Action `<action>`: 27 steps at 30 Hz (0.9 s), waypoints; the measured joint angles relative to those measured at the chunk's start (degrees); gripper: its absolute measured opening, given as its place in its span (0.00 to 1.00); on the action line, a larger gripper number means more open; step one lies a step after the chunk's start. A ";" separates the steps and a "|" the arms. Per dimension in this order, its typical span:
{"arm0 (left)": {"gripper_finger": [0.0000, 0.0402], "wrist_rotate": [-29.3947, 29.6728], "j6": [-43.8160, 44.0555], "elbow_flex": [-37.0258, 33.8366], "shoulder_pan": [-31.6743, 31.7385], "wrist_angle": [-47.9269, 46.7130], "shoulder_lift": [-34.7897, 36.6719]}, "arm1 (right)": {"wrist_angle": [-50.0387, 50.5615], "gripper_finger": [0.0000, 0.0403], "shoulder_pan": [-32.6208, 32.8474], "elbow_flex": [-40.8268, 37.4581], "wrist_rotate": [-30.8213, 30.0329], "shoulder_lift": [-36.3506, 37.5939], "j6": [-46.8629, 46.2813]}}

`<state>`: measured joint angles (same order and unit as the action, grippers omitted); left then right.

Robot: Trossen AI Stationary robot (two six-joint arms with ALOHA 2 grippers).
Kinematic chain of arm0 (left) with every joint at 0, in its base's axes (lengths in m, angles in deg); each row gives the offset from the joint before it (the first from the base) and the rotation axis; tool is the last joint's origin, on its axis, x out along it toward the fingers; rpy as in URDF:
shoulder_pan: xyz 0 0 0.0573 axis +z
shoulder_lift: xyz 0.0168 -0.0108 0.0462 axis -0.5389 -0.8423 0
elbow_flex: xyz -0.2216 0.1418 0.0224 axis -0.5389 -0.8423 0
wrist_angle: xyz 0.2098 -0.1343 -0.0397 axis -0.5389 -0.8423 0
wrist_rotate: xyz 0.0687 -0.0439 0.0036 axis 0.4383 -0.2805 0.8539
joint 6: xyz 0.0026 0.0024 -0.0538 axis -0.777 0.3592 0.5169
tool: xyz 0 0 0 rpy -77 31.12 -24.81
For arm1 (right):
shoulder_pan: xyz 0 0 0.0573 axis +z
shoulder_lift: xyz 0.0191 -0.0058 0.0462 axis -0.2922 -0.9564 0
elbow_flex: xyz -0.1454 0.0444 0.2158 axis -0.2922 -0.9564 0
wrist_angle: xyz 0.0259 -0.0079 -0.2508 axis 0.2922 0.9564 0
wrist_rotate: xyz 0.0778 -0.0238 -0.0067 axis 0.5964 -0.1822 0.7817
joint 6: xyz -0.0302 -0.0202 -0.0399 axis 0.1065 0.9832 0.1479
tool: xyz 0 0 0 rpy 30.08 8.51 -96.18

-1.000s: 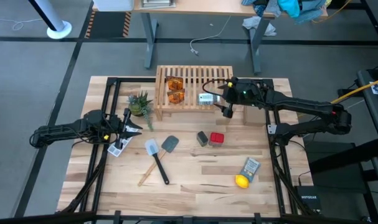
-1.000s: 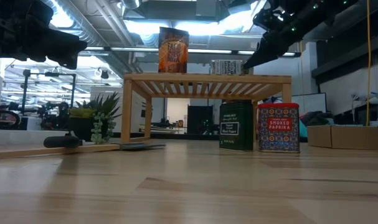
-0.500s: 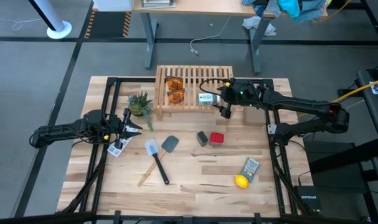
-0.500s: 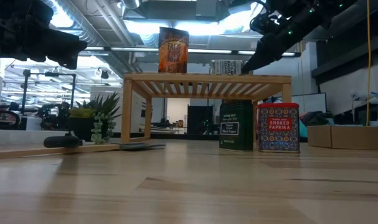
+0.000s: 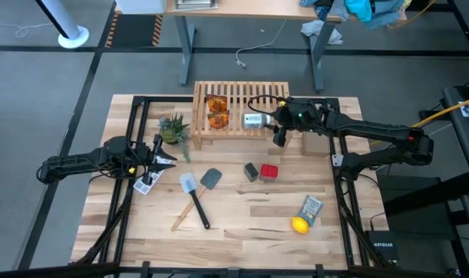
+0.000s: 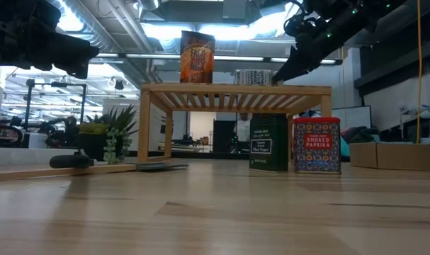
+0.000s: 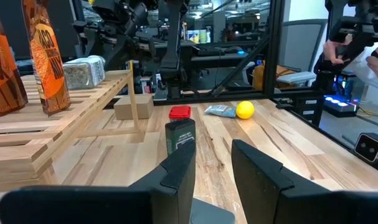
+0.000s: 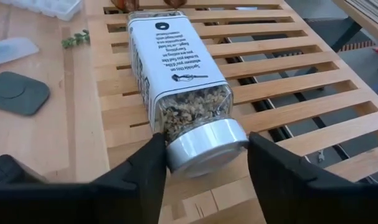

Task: Shelf spices
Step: Put the white seasoning bottle on the shelf

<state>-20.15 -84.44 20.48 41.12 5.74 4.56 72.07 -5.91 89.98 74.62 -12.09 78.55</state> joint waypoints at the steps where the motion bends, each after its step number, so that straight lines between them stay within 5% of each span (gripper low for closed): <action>1: 0.24 0.00 0.00 -0.02 0.00 0.00 -0.02 | -0.02 0.48 0.00 0.00 0.03 0.02 0.01; 12: 0.24 0.00 0.00 0.00 0.00 0.00 -0.01 | -1.08 0.48 0.00 -0.01 -0.69 0.15 -0.14; 27: 0.24 -0.02 0.00 -0.01 0.00 0.00 -0.01 | -5.49 0.18 0.85 0.00 -1.38 1.50 -3.56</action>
<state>-20.16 -84.44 20.46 41.12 5.74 4.55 66.58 -5.05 89.98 73.24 -10.60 74.99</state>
